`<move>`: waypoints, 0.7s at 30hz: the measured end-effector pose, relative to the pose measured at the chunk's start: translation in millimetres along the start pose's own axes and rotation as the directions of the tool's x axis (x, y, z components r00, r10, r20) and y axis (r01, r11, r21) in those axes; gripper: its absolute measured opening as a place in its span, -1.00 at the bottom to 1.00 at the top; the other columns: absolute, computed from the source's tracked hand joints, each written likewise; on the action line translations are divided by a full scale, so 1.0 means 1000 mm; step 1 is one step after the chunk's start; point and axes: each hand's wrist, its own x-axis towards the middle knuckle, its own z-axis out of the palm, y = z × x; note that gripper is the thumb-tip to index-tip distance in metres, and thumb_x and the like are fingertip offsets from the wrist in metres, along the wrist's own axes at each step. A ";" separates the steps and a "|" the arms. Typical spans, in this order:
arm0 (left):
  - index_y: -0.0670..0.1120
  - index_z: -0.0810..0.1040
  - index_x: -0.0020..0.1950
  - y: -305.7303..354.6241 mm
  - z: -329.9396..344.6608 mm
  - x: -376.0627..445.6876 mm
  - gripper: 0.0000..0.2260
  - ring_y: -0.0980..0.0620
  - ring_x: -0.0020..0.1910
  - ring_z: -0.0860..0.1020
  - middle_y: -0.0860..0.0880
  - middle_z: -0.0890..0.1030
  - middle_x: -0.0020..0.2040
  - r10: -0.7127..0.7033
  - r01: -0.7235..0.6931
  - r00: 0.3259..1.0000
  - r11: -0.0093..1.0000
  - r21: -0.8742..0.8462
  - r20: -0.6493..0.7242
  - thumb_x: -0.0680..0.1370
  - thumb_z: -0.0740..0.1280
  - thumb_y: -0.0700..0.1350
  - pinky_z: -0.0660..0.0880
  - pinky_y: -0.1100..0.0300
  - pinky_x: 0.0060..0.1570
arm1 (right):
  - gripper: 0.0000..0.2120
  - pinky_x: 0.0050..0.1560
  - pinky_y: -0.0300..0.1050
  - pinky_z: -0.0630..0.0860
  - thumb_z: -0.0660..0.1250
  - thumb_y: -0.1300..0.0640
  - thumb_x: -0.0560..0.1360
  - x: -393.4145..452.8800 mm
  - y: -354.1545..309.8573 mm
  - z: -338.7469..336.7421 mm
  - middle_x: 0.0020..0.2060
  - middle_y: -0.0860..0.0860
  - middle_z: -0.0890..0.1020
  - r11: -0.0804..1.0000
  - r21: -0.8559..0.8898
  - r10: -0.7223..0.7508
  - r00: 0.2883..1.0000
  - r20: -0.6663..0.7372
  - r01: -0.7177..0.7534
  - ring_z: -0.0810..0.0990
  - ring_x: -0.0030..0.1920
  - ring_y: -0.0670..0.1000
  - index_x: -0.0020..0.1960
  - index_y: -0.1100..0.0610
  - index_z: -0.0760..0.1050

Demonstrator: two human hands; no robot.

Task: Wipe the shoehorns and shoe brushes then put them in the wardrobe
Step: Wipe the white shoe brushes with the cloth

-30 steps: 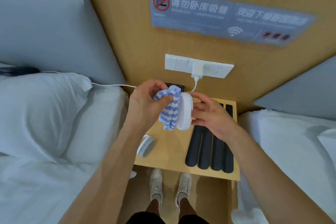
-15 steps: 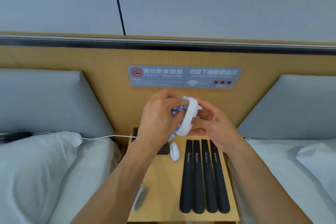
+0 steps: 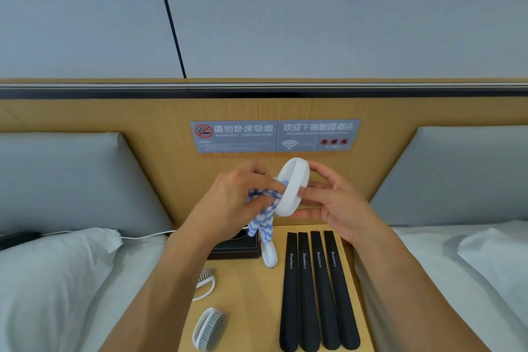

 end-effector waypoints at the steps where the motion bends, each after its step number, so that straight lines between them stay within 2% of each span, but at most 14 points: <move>1: 0.10 0.68 0.10 -0.003 -0.001 -0.002 -0.75 0.20 0.00 0.53 0.12 0.54 0.05 -0.010 0.011 1.000 1.000 -0.018 0.012 0.50 0.43 -0.20 0.50 0.30 -0.07 | -0.55 -0.22 0.07 0.67 0.38 0.44 0.48 -0.001 0.000 0.001 0.08 0.27 0.67 1.000 0.010 0.008 1.000 -0.009 -0.008 0.71 -0.01 0.28 0.25 0.03 0.54; 5: 0.17 0.63 0.19 -0.008 0.006 -0.012 -0.66 0.24 -0.01 0.51 0.19 0.52 0.04 -0.059 0.059 0.998 0.996 -0.065 -0.006 0.45 0.51 -0.09 0.40 0.46 -0.13 | -0.60 -0.28 0.04 0.67 0.34 0.46 0.49 -0.003 -0.004 0.004 0.07 0.29 0.68 0.995 0.097 0.027 0.996 -0.081 -0.019 0.73 -0.08 0.25 0.19 0.05 0.53; 8: 0.11 0.64 0.18 -0.004 0.021 -0.014 -0.56 0.27 -0.05 0.50 0.14 0.53 0.02 -0.126 0.114 0.976 0.990 -0.079 -0.175 0.34 0.59 -0.10 0.35 0.52 -0.12 | -0.64 -0.28 0.01 0.67 0.34 0.45 0.51 -0.002 -0.002 0.011 0.06 0.28 0.68 0.989 0.146 0.034 0.991 -0.127 -0.015 0.74 -0.10 0.24 0.17 0.08 0.50; 11: 0.04 0.66 0.14 -0.002 0.029 -0.014 -0.57 0.26 -0.06 0.52 0.11 0.55 0.00 -0.147 0.129 0.941 0.989 -0.079 -0.304 0.30 0.61 -0.14 0.40 0.48 -0.11 | -0.66 -0.10 0.05 0.68 0.36 0.42 0.51 -0.001 0.001 0.017 0.03 0.26 0.70 0.997 0.079 0.009 0.991 -0.131 0.001 0.73 -0.04 0.22 0.17 0.08 0.46; 13: 0.03 0.66 0.13 -0.004 0.027 -0.014 -0.59 0.27 -0.04 0.51 0.11 0.55 0.00 -0.142 0.125 0.940 0.989 -0.076 -0.311 0.31 0.61 -0.15 0.41 0.49 -0.12 | -0.67 0.01 0.04 0.66 0.40 0.41 0.48 0.001 -0.002 0.017 0.05 0.24 0.69 1.000 -0.017 -0.025 0.989 -0.145 0.023 0.72 0.02 0.19 0.14 0.10 0.46; 17: 0.05 0.67 0.13 -0.008 0.016 -0.012 -0.63 0.24 -0.02 0.53 0.12 0.56 0.01 -0.133 0.112 0.953 0.990 -0.090 -0.271 0.34 0.58 -0.13 0.39 0.50 -0.11 | -0.65 0.08 0.03 0.65 0.48 0.37 0.42 0.002 -0.011 0.011 0.14 0.10 0.64 0.978 -0.202 -0.089 0.987 -0.137 0.060 0.65 0.15 0.11 0.12 0.16 0.46; 19: 0.08 0.66 0.12 -0.008 0.010 -0.009 -0.64 0.24 -0.01 0.53 0.13 0.56 0.02 -0.122 0.104 0.958 0.991 -0.084 -0.259 0.35 0.57 -0.10 0.39 0.49 -0.10 | -0.56 0.10 0.07 0.65 0.52 0.37 0.38 0.002 -0.012 0.009 0.17 0.07 0.63 0.974 -0.217 -0.096 0.987 -0.125 0.067 0.64 0.18 0.09 0.16 0.12 0.46; 21: 0.11 0.65 0.12 -0.009 0.006 -0.006 -0.64 0.25 0.00 0.52 0.15 0.55 0.02 -0.117 0.100 0.960 0.992 -0.079 -0.255 0.35 0.57 -0.08 0.39 0.49 -0.10 | -0.43 0.07 0.07 0.66 0.53 0.41 0.36 0.001 -0.012 0.008 0.19 0.08 0.60 0.981 -0.172 -0.110 0.989 -0.099 0.092 0.63 0.18 0.10 0.25 0.00 0.48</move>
